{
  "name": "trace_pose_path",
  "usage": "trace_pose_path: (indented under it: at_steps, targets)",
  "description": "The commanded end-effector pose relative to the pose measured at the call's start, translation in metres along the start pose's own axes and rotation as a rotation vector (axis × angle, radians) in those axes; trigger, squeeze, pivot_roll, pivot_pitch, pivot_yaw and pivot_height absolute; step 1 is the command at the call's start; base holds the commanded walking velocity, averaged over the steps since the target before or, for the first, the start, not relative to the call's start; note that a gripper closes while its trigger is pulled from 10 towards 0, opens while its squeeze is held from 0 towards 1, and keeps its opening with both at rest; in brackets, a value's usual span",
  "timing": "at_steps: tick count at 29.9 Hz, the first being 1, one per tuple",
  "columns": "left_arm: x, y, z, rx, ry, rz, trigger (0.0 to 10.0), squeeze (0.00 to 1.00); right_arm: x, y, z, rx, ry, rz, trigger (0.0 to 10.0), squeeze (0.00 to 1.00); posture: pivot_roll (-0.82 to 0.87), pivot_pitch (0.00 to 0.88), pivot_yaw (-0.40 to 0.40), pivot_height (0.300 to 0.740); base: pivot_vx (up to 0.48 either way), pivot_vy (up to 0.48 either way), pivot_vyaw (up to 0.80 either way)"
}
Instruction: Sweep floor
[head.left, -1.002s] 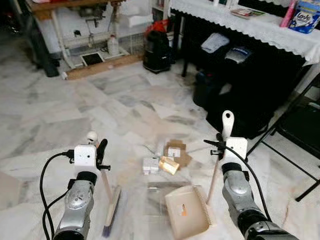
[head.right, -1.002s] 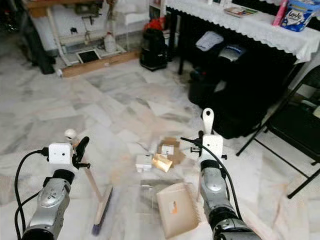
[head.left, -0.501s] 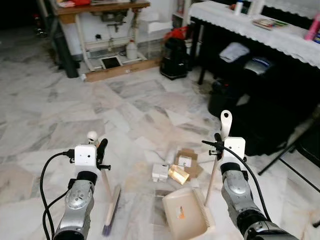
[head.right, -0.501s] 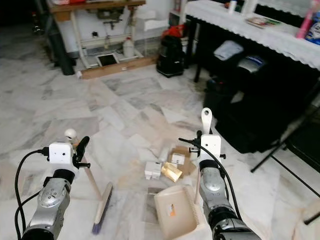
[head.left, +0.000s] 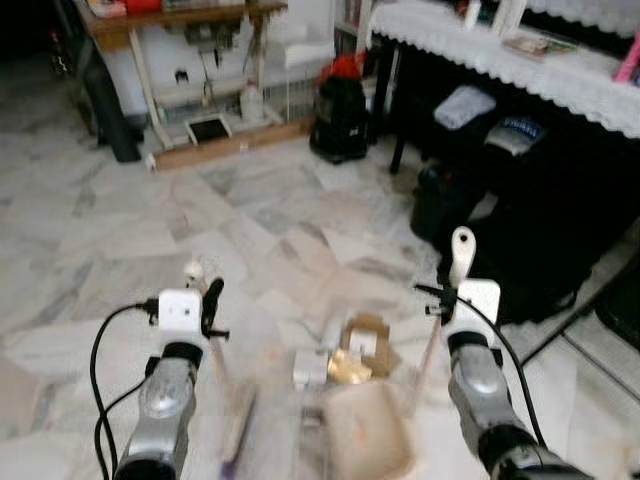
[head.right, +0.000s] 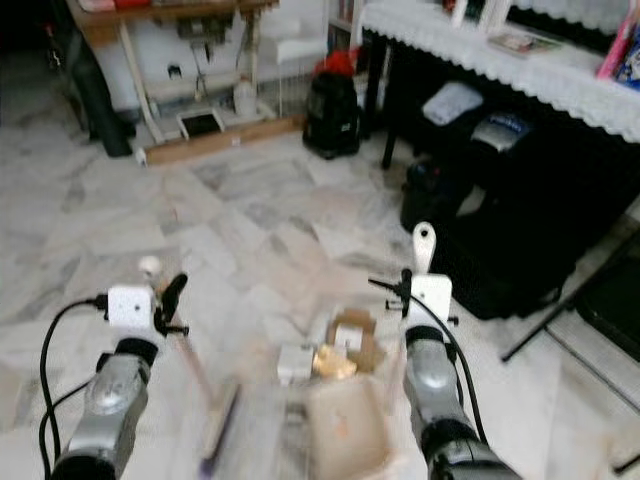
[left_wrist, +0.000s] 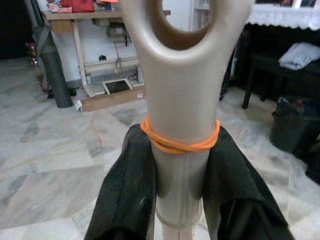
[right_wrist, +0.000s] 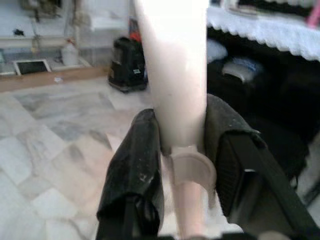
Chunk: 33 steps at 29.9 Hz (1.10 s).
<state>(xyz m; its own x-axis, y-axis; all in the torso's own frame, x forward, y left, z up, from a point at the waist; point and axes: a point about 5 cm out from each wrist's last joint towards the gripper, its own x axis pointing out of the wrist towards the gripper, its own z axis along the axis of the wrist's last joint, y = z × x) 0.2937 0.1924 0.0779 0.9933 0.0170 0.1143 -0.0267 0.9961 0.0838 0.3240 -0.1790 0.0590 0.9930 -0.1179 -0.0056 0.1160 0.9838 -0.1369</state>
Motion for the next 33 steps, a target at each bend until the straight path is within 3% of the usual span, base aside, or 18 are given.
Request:
trace_pose_path:
  at_steps: [1,33]
  targets:
    - [0.0,0.006,0.003,0.025,-0.02,0.009,10.0,0.0,0.002,-0.002,0.004,0.005,-0.017,-0.018,10.0,0.0,0.09,0.0,-0.046,0.74,0.0,0.0,0.0]
    - [-0.007,0.018,0.003,0.08,0.021,-0.04,10.0,0.0,-0.023,-0.009,-0.034,-0.04,0.135,-0.037,10.0,0.0,0.09,0.0,0.011,0.74,0.0,0.0,0.0]
